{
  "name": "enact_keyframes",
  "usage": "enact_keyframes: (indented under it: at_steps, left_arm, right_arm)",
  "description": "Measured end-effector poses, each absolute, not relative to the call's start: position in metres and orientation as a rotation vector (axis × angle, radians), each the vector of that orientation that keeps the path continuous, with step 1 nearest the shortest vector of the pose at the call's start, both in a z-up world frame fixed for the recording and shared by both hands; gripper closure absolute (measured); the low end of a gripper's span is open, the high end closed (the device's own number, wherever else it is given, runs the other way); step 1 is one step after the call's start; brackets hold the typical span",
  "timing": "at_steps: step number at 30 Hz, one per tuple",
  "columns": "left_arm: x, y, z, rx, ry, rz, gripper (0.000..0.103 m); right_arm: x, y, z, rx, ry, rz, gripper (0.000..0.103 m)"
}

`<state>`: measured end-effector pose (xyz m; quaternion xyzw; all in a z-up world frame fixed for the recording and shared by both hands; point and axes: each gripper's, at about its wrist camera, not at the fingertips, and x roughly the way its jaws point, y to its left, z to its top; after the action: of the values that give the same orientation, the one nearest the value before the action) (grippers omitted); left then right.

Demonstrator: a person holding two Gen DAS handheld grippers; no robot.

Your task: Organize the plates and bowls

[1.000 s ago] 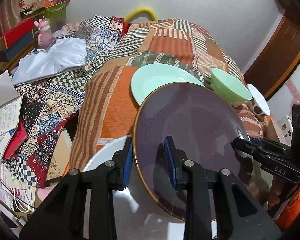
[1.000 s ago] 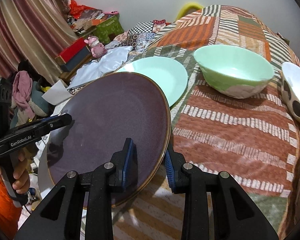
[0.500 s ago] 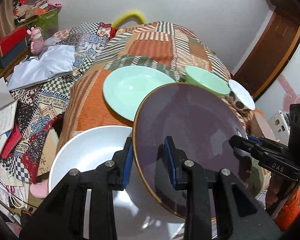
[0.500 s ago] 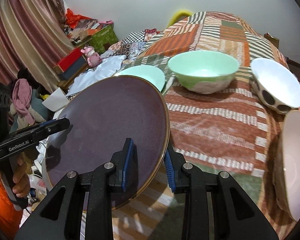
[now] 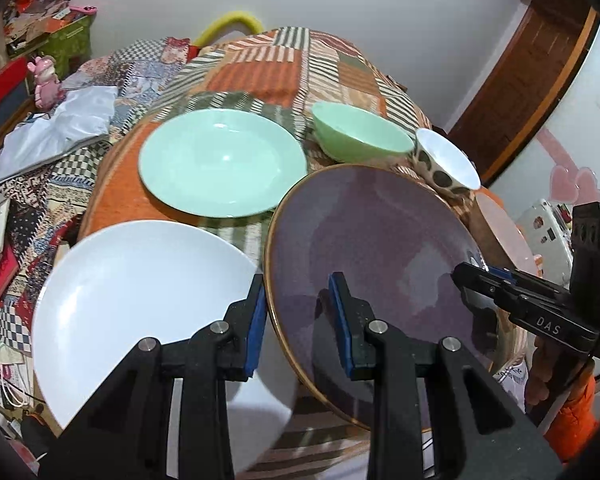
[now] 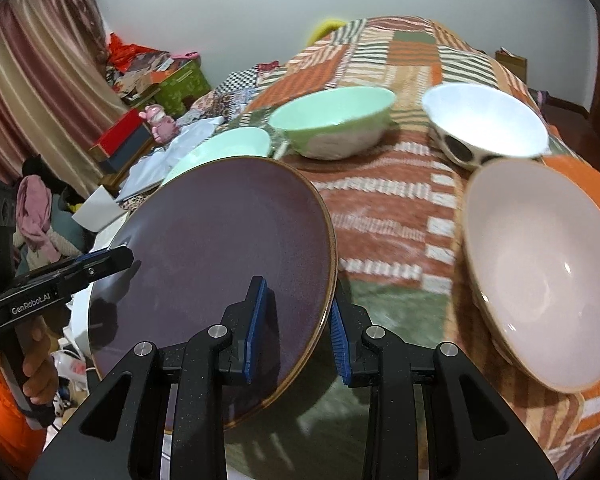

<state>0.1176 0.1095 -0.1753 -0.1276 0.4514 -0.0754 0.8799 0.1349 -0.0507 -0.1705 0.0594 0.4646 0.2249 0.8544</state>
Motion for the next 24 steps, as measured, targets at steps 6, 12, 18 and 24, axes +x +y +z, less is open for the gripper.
enact_keyframes:
  at_steps: [6,12,18,24]
  left_arm:
    - [0.122,0.096,-0.185,-0.263,0.965,-0.180,0.073]
    - [0.127,0.086,-0.194,-0.256,0.988,-0.199,0.073]
    - [0.138,0.078,-0.204,-0.242,1.011,-0.214,0.073]
    - [0.149,0.068,-0.214,-0.239,1.032,-0.219,0.073]
  right_arm:
    - [0.127,-0.065,-0.177,0.132,0.987,0.440,0.076]
    - [0.124,-0.072,-0.182,0.139,0.991,0.401,0.076]
    - [0.124,-0.080,-0.184,0.162,0.993,0.358,0.076]
    - [0.126,-0.085,-0.185,0.156,0.978,0.314,0.076]
